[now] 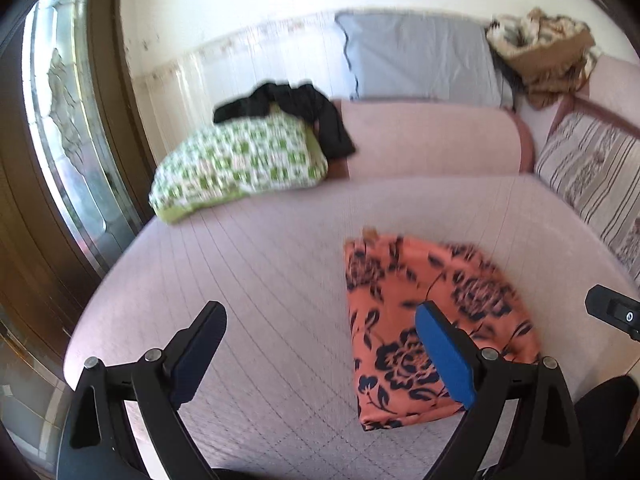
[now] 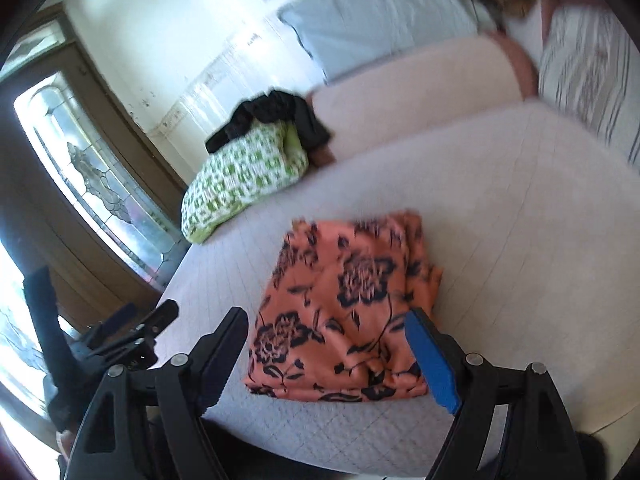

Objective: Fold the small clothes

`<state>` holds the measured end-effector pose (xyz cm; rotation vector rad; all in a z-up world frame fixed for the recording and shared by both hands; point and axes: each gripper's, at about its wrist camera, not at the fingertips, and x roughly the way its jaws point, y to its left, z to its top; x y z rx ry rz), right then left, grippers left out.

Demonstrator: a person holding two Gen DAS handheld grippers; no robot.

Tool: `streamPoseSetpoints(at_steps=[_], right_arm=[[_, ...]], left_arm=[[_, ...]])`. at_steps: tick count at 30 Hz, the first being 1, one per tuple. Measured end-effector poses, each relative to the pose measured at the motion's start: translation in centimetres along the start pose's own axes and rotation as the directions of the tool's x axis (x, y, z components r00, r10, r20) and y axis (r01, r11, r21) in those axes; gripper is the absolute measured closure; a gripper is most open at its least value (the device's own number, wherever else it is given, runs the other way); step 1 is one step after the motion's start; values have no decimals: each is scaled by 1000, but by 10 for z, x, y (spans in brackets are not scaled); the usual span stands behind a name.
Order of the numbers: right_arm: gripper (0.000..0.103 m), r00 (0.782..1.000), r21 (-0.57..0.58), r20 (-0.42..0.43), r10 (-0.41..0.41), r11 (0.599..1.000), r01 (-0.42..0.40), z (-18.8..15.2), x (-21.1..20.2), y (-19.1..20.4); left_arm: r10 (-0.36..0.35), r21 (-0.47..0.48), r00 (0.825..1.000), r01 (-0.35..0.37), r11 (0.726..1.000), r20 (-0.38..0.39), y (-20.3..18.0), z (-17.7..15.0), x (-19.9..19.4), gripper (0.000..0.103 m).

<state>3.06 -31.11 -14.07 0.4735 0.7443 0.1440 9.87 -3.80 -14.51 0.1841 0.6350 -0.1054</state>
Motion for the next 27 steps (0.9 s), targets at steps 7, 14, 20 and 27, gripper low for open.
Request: streamPoseSetpoints(at_steps=[7,14,20,27], right_arm=[[16,981,-109,168,-93,988,112,18,-62,46],[7,896,-159,381,-228,938,307,17,-112,79],[0,822,-160,530,-209,927,339,21,-156,110],[0,852,-127,501,-154,960,248,27,-177,122]], left_arm=[[10,-38,991,-5,999,135,8,25,-71,0],[94,-29,974,-90,996,204,8,44,-128,0],[66,-26,965,-62,998,255,9,55,-171,0],[90,-58,932,-74,996,352,20,64,-208,0]])
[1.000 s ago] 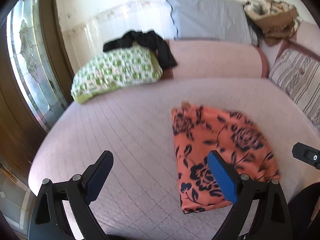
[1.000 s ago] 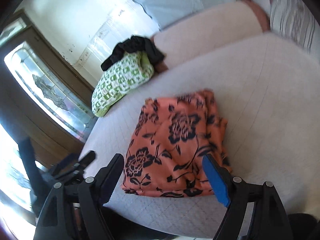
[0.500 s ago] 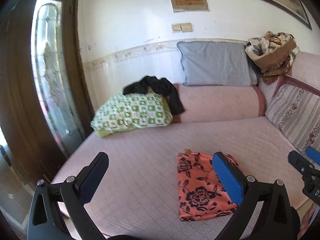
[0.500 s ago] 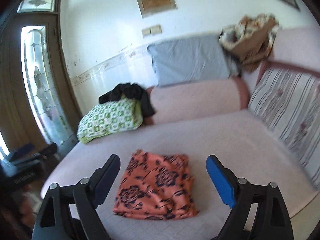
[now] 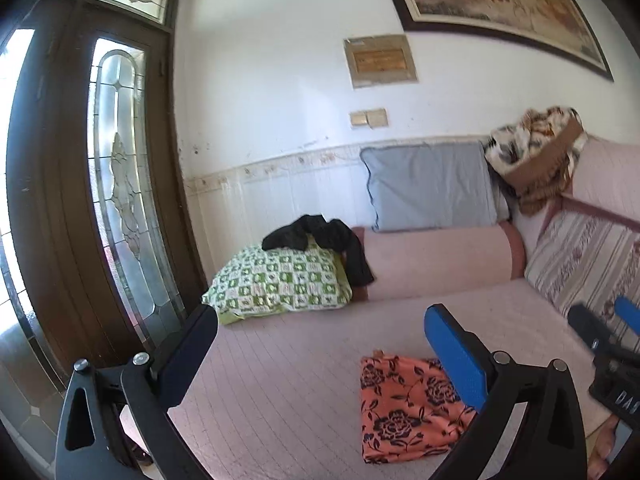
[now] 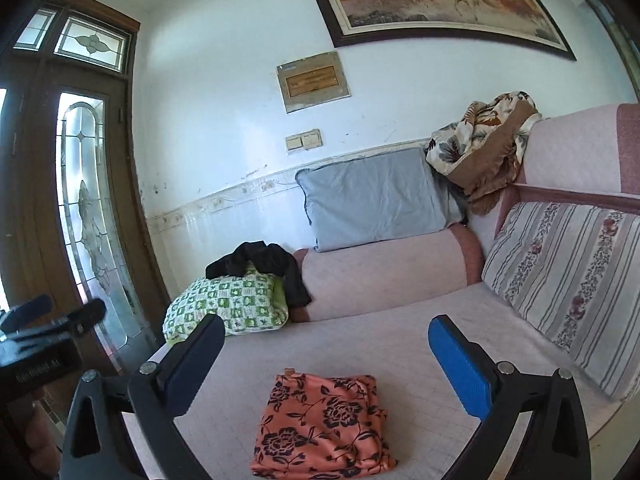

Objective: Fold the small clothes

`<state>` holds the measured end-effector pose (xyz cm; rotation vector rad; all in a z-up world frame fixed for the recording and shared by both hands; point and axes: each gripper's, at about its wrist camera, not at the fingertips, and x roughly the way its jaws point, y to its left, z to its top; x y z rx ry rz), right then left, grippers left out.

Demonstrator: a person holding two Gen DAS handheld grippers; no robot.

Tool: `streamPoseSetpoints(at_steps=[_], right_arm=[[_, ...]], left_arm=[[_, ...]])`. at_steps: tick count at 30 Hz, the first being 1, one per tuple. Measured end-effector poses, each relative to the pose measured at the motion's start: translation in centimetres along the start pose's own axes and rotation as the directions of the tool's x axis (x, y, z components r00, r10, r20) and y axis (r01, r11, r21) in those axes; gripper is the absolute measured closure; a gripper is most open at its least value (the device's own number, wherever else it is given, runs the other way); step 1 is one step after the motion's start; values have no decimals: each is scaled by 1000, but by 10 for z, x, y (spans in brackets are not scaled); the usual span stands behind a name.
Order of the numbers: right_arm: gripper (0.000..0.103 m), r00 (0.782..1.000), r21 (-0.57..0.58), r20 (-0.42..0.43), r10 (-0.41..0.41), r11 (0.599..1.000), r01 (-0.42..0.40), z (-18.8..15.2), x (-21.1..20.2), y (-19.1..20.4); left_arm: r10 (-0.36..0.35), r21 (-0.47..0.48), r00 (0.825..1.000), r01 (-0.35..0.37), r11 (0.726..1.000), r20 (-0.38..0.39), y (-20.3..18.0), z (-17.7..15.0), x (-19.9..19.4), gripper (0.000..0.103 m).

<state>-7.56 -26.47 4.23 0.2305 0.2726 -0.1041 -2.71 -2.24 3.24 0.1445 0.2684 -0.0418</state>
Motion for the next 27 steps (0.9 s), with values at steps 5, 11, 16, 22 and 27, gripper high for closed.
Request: streamPoseSetpoints(at_steps=[5,11,16,22,27], right_arm=[[0,1000,-71,1,1,997,-1,-14,-1,9],[0,998,-168,66,23,986,-11,-16,-10,27],[0,995,-130,95,-32,991,44,-6,-10,29],[0,997,-126,52,-61,990,67,-8,-2,23],[0,999,-88,29,-18,996,20,-3,6,25]], left_arm=[[45,-28,998,-44,999,35,9,5,-7,0],[40,-18,999,-39,999,20,11,11,-4,0],[36,-19,999,-35,999,28,10,16,-8,0],[30,7,999,-30,1000,34,3,14,-11,0],[33,29,999,-34,999,23,-2,14,-7,0]])
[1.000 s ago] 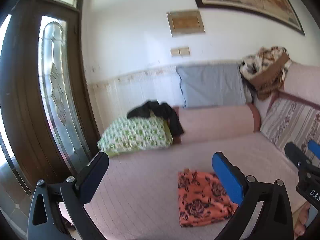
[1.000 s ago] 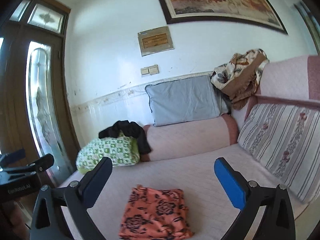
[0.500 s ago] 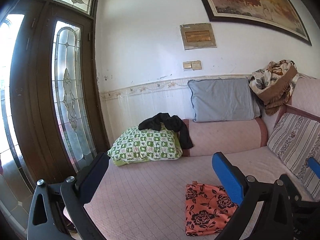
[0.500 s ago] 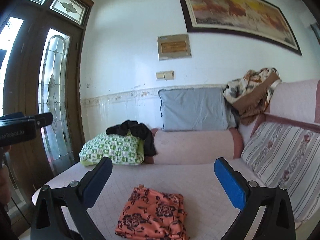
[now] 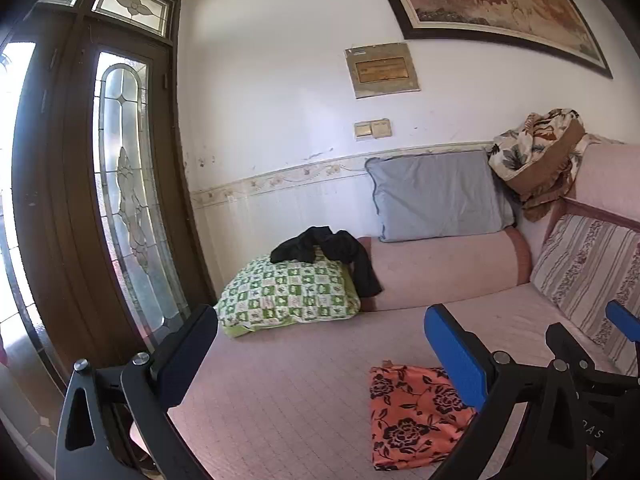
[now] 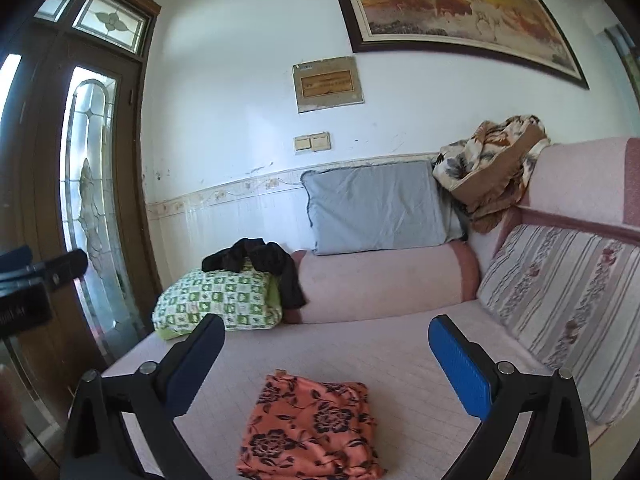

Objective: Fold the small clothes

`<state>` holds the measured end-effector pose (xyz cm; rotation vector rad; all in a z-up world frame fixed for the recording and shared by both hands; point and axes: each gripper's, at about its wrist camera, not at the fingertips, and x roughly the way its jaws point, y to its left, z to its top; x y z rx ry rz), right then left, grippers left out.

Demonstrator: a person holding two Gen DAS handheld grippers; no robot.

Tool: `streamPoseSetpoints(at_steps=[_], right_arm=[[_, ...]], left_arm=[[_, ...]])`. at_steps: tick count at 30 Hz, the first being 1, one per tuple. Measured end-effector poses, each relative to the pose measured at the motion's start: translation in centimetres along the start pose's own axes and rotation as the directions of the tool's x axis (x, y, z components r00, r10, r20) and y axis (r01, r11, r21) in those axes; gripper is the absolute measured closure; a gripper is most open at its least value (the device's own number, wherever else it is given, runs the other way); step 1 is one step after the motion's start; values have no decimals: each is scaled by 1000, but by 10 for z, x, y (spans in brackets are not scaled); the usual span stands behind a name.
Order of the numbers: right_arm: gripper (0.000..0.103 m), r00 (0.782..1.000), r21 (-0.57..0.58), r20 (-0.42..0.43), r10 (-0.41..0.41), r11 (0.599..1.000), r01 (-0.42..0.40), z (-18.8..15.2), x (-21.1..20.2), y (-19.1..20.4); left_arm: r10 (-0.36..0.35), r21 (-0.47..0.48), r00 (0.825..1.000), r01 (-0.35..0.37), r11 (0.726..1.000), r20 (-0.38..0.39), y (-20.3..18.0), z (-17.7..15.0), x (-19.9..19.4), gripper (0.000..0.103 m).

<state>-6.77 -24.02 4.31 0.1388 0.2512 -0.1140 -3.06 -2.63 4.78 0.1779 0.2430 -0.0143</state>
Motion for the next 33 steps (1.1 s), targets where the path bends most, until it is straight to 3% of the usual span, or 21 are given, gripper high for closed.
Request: streamPoseSetpoints(at_steps=[9,19,33], right_arm=[[0,997,35,61,-50,998,48,7,6,-7],[0,995,-56,50,-88,994,91,13,14,-9],[0,996,-48,-11,-86,995,85,9,27,-5]], left_arm=[[19,-20,1000,-19,1000,-24,0,6,15,0],[12,-26,999,-13,1000,-39,-3,5,28,0],[6,-50,998,-9,999,-55,9,-4,43,0]])
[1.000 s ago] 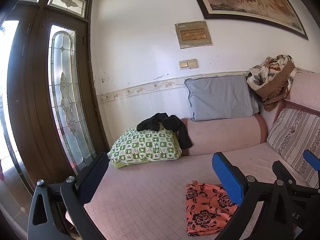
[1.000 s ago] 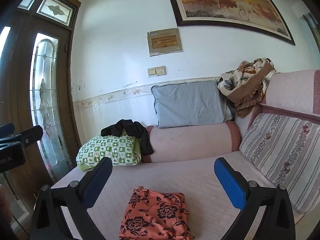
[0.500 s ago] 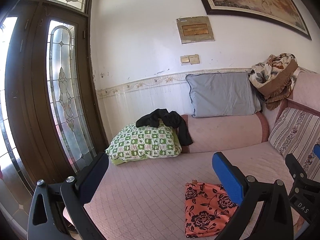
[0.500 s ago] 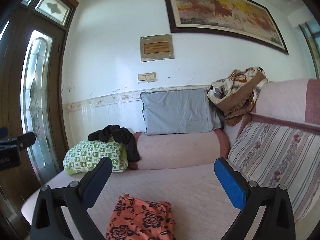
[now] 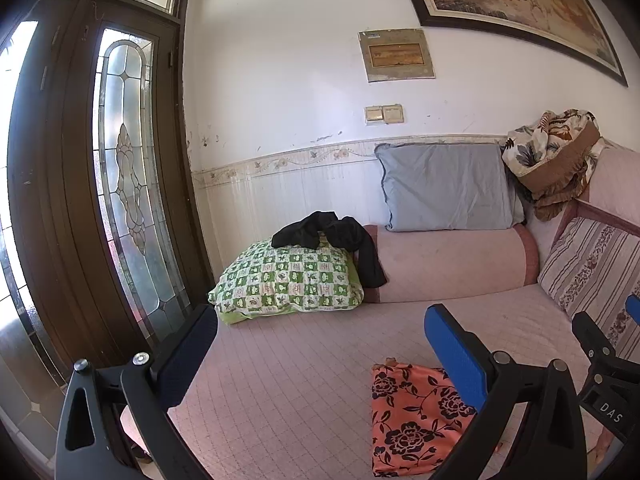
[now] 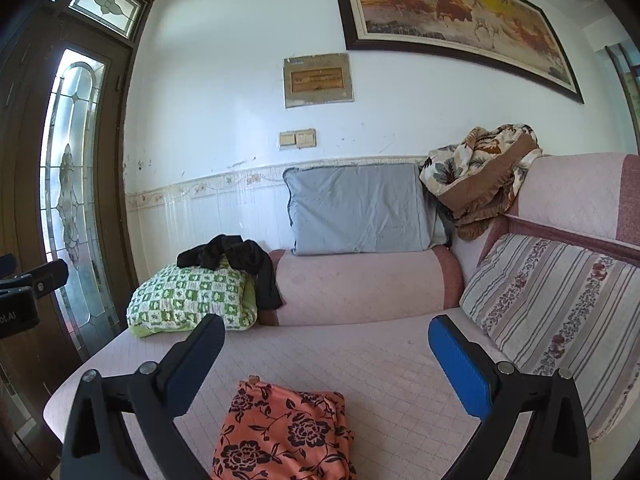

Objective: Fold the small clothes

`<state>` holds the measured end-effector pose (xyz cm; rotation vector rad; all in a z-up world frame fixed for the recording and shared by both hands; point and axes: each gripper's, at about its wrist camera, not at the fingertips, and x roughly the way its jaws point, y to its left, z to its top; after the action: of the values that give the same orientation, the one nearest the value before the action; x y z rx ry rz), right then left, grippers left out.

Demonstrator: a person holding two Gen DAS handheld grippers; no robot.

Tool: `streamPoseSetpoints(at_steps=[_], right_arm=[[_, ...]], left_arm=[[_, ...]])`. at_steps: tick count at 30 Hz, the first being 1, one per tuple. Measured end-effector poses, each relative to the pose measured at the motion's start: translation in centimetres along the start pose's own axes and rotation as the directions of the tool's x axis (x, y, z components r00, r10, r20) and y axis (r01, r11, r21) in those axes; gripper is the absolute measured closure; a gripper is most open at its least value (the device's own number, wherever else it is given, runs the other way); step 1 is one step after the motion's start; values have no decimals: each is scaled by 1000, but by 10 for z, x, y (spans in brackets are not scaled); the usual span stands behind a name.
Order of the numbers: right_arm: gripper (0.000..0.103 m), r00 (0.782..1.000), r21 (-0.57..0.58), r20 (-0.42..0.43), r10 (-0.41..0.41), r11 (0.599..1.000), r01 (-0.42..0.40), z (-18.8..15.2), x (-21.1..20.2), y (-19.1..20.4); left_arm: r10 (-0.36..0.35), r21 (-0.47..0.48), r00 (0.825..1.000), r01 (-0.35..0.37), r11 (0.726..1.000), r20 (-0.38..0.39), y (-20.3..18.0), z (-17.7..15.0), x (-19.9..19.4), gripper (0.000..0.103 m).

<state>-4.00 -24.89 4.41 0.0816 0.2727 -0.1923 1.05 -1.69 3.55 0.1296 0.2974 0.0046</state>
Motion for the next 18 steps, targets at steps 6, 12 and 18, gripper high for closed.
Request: streamPoseSetpoints(at_steps=[6,12,18], right_arm=[[0,999,6,20,-48,999,47,0,-1,0],[0,999,-3,7,-52,999,52,1,5,1],[0,999,-19,-20,-38,999,38,-6,16,8]], left_arm=[[5,-14,1000,-6,1000,-8,8,-1,8,0],[4,-19,1000,-5,1000,-22,10,-3,17,0],[0,-27,999,-1,1000,-41,11,-5,30,0]])
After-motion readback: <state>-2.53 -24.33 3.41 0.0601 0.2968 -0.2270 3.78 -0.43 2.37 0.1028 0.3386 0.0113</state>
